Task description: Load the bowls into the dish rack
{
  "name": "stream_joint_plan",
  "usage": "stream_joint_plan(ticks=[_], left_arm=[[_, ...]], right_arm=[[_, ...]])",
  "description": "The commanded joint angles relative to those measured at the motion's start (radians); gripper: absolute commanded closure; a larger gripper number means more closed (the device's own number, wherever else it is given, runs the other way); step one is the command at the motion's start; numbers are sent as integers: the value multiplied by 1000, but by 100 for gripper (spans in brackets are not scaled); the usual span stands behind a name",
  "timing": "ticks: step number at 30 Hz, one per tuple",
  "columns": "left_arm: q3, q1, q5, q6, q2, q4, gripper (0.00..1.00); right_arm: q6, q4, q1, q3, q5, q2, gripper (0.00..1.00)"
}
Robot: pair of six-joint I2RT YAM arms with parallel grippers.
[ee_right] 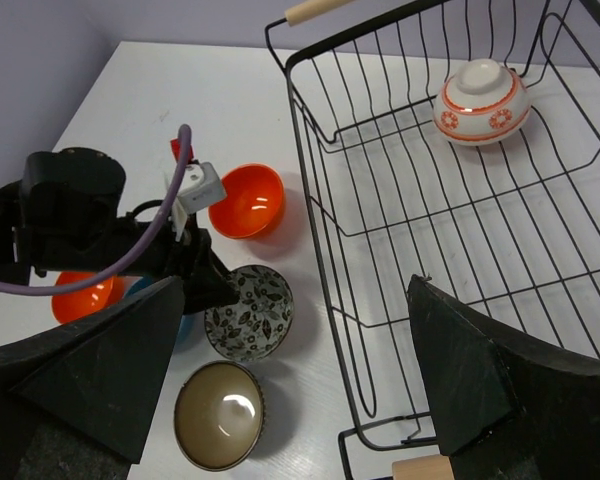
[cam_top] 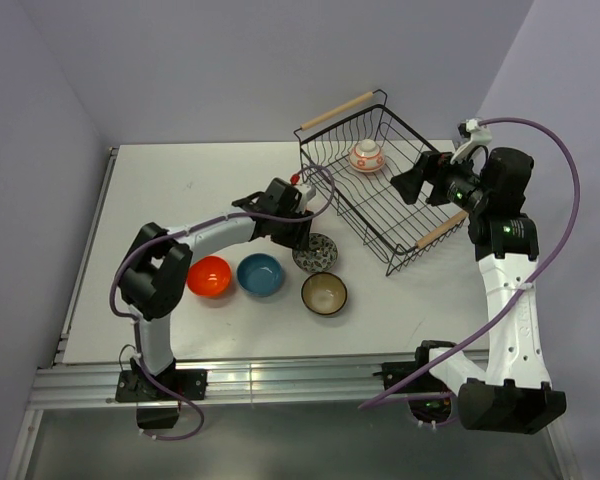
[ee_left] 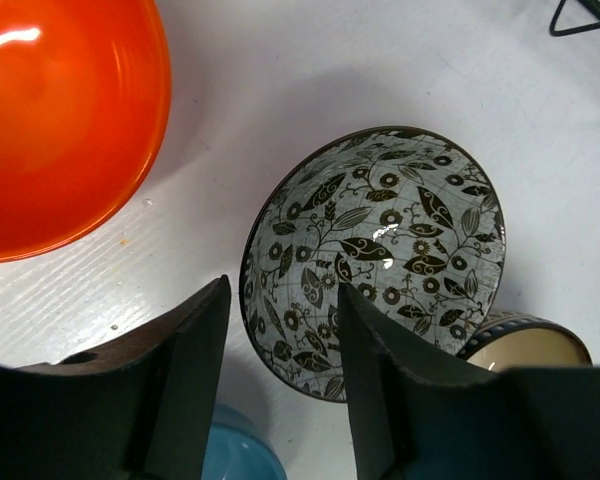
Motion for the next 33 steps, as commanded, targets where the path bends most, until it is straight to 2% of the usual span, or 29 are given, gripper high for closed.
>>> stream_joint_plan(ticks=[1,9,20,25,33], left_arm=[[41,-8,5,-17,24,-9,49],[83,-10,18,-32,87,-20,59],[122,-13,15,-54,121,-39,80],[181,-11,35,-52,124,-71,100],[208,1,80,-54,-58,-100,100]], right_arm=[[-17,9,-7,28,-34,6,0],[-8,2,-7,48,-35,15,0],[18,8,-5,34,8,1,0],[12,1,-5,51,15,-3,0],[18,-12,-5,115,-7,-5,0]])
